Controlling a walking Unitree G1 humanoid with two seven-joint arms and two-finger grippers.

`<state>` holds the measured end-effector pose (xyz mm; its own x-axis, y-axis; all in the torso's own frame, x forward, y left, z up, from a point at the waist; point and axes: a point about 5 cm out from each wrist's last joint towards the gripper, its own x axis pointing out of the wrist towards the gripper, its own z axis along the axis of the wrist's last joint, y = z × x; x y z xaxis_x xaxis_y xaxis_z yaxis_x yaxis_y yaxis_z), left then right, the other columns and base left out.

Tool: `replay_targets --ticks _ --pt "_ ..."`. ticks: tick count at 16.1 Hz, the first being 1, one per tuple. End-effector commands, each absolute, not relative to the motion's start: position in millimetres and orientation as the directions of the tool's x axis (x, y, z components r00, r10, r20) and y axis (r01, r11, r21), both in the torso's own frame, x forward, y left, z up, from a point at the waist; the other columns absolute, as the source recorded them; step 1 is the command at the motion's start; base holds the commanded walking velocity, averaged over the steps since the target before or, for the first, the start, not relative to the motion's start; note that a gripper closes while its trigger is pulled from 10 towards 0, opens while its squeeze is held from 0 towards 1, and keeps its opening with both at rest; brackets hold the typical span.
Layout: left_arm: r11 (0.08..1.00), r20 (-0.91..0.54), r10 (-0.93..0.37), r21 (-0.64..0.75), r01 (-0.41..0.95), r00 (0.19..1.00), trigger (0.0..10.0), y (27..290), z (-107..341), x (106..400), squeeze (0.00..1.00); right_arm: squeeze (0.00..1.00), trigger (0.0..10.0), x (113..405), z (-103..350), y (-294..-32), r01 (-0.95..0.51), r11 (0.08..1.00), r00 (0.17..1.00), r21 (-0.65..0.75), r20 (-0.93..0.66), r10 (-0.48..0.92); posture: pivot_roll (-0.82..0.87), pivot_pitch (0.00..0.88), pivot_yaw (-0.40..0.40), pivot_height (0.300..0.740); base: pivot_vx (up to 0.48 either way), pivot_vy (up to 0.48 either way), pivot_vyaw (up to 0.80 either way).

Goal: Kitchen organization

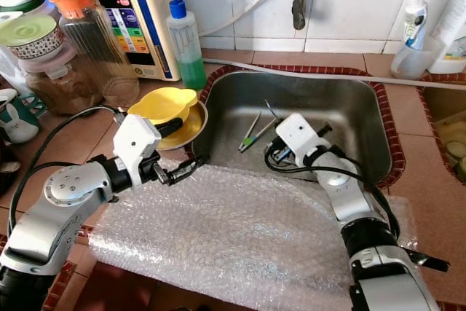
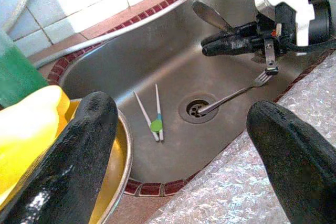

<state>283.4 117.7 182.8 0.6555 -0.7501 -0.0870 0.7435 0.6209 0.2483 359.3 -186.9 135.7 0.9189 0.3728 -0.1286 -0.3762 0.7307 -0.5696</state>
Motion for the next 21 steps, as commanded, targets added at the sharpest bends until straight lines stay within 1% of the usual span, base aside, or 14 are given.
replay_targets --ticks 1,3,5,8,9,10,11,14,18,20,21 --pt "0.638 -0.095 -0.731 0.257 0.726 0.676 10.0 124.2 181.5 284.9 1.00 0.00 10.0 358.2 130.8 -185.6 -0.393 0.732 0.915 -0.557 -0.153 0.374 -0.18 0.104 0.168 0.740 0.000 0.000 0.00" --pt "0.638 -0.102 -0.729 0.257 0.726 0.676 10.0 124.1 180.7 285.7 1.00 0.00 10.0 357.5 124.6 -186.1 -0.414 0.736 0.909 -0.536 -0.195 0.369 -0.18 0.100 0.168 0.740 0.000 0.000 0.00" --pt "0.618 -0.160 -0.741 0.217 0.755 0.652 10.0 125.2 173.5 283.6 1.00 0.00 10.0 356.7 117.1 -188.1 -0.439 0.731 0.899 -0.522 -0.256 0.357 -0.18 0.097 0.166 0.740 0.000 0.000 0.00" --pt "0.625 -0.173 -0.739 0.185 0.758 0.652 10.0 126.0 170.8 283.4 1.00 0.00 10.0 356.9 116.1 -190.5 -0.441 0.731 0.897 -0.522 -0.275 0.345 -0.18 0.097 0.165 0.740 0.000 0.000 0.00" --pt "0.619 -0.186 -0.740 0.186 0.763 0.646 10.0 125.7 168.9 282.7 1.00 0.38 10.0 356.8 115.0 -193.3 -0.440 0.732 0.897 -0.521 -0.290 0.332 -0.18 0.097 0.165 0.740 0.000 0.000 0.00" --pt "0.619 -0.188 -0.740 0.187 0.763 0.646 10.0 125.6 168.4 282.9 1.00 1.00 10.0 356.8 114.5 -194.4 -0.438 0.735 0.898 -0.517 -0.296 0.326 -0.18 0.097 0.165 0.740 0.000 0.000 0.00" --pt "0.616 -0.193 -0.740 0.188 0.765 0.644 10.0 125.2 168.2 283.2 1.00 1.00 10.0 356.6 114.0 -195.5 -0.435 0.751 0.898 -0.498 -0.301 0.320 -0.19 0.096 0.166 0.740 0.000 0.000 0.00" --pt "0.613 -0.201 -0.740 0.194 0.766 0.642 10.0 124.6 167.3 283.9 1.00 1.00 10.0 355.3 112.1 -198.4 -0.437 0.752 0.895 -0.494 -0.325 0.307 -0.20 0.097 0.169 0.740 0.000 0.000 0.00" --pt "0.629 -0.181 -0.725 0.220 0.745 0.665 10.0 124.0 171.9 289.2 1.00 1.00 10.0 351.6 106.7 -201.7 -0.479 0.728 0.868 -0.490 -0.385 0.313 -0.20 0.097 0.168 0.740 0.000 0.000 0.00" --pt "0.664 -0.162 -0.693 0.236 0.710 0.702 10.0 128.0 173.8 293.5 1.00 1.00 10.0 357.0 119.4 -202.2 -0.418 0.749 0.905 -0.515 -0.311 0.291 -0.20 0.097 0.168 0.740 0.000 0.000 0.00" --pt "0.696 -0.142 -0.664 0.241 0.677 0.734 10.0 130.7 175.5 297.3 1.00 1.00 10.0 360.0 127.8 -201.7 -0.384 0.764 0.922 -0.519 -0.264 0.285 -0.20 0.097 0.168 0.740 0.000 0.000 0.00"
